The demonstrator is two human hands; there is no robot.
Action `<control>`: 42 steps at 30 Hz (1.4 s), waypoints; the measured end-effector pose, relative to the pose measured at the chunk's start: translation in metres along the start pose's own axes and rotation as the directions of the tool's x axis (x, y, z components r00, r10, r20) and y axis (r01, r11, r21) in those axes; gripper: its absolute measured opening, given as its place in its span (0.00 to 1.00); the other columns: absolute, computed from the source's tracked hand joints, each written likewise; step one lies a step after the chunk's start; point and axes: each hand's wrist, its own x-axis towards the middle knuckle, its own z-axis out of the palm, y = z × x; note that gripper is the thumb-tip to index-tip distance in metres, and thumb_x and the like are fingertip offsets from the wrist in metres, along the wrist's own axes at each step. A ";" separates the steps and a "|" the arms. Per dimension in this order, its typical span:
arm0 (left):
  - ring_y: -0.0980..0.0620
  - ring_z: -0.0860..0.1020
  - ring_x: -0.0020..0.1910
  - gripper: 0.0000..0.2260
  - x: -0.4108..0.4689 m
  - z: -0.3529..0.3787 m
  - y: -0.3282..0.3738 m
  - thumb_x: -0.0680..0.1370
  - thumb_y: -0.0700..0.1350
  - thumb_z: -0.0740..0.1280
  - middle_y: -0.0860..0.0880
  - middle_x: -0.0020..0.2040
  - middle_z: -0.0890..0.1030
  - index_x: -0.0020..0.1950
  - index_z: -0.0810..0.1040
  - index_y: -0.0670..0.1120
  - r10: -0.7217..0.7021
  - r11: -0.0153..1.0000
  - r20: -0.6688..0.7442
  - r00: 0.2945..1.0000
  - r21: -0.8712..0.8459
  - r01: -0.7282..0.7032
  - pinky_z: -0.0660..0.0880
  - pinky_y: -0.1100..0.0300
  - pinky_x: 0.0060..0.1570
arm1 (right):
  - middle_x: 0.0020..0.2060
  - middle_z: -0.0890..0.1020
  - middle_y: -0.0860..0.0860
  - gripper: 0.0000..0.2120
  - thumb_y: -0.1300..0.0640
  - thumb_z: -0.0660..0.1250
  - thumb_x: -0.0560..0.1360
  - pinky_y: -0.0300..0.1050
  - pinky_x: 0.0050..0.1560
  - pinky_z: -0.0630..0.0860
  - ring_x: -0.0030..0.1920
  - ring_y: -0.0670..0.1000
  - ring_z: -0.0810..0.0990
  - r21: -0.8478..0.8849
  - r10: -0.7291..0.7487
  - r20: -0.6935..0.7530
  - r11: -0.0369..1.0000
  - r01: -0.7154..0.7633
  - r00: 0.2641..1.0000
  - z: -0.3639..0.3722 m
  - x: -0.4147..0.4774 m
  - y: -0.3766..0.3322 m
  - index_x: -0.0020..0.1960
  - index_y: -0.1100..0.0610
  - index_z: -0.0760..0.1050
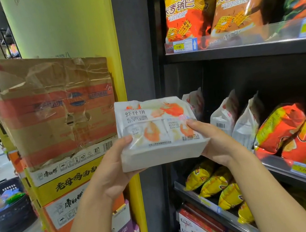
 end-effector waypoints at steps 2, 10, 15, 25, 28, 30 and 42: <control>0.48 0.86 0.51 0.17 0.004 0.002 0.004 0.78 0.53 0.69 0.45 0.58 0.88 0.66 0.80 0.53 -0.027 0.999 -0.060 0.998 0.041 0.029 0.86 0.51 0.44 | 0.59 0.87 0.55 0.25 0.44 0.75 0.73 0.54 0.57 0.82 0.59 0.56 0.87 0.023 0.059 -0.053 0.998 -0.058 0.997 0.000 0.000 -0.005 0.68 0.50 0.78; 0.47 0.85 0.53 0.16 0.010 0.004 0.016 0.80 0.54 0.69 0.44 0.59 0.87 0.67 0.81 0.52 -0.080 0.989 -0.097 0.992 0.114 0.091 0.83 0.49 0.47 | 0.56 0.88 0.55 0.19 0.45 0.75 0.76 0.56 0.61 0.81 0.59 0.56 0.87 0.058 0.115 -0.088 0.992 -0.110 0.989 0.000 -0.005 -0.018 0.65 0.49 0.79; 0.46 0.86 0.55 0.16 0.009 0.005 0.014 0.78 0.49 0.71 0.47 0.59 0.87 0.66 0.81 0.51 -0.046 0.968 -0.053 0.998 0.245 0.058 0.82 0.45 0.53 | 0.59 0.87 0.53 0.22 0.46 0.74 0.76 0.63 0.68 0.78 0.61 0.56 0.86 -0.110 0.001 -0.060 0.994 -0.007 0.998 -0.006 -0.010 -0.015 0.69 0.50 0.77; 0.49 0.86 0.59 0.33 0.023 0.016 -0.003 0.71 0.39 0.75 0.49 0.60 0.87 0.75 0.72 0.50 0.155 0.954 0.006 0.988 0.258 -0.151 0.78 0.50 0.61 | 0.61 0.86 0.47 0.23 0.49 0.74 0.77 0.59 0.67 0.80 0.61 0.50 0.86 -0.446 -0.199 -0.024 0.879 0.168 0.980 -0.035 -0.010 -0.019 0.71 0.50 0.76; 0.51 0.86 0.58 0.34 0.033 0.022 -0.007 0.70 0.38 0.76 0.50 0.58 0.88 0.74 0.72 0.52 0.212 0.948 -0.019 0.977 0.248 -0.200 0.78 0.50 0.61 | 0.60 0.85 0.42 0.24 0.45 0.74 0.77 0.53 0.66 0.81 0.59 0.44 0.85 -0.682 -0.319 -0.035 0.700 0.211 0.947 -0.044 -0.008 -0.038 0.71 0.49 0.76; 0.51 0.86 0.57 0.33 0.043 0.028 -0.010 0.71 0.37 0.77 0.50 0.57 0.88 0.74 0.72 0.53 0.251 0.939 -0.040 0.967 0.252 -0.234 0.78 0.50 0.61 | 0.63 0.82 0.41 0.26 0.44 0.73 0.78 0.49 0.66 0.79 0.61 0.43 0.82 -0.839 -0.415 -0.042 0.508 0.193 0.909 -0.053 -0.004 -0.053 0.73 0.49 0.74; 0.56 0.78 0.68 0.35 0.121 0.080 -0.046 0.72 0.38 0.81 0.58 0.69 0.79 0.71 0.71 0.62 0.486 0.827 -0.101 0.868 0.375 -0.419 0.79 0.53 0.64 | 0.81 0.64 0.52 0.36 0.41 0.67 0.81 0.56 0.68 0.74 0.76 0.58 0.68 -0.910 -0.244 0.022 -0.407 -0.082 0.969 -0.131 0.059 -0.089 0.84 0.46 0.57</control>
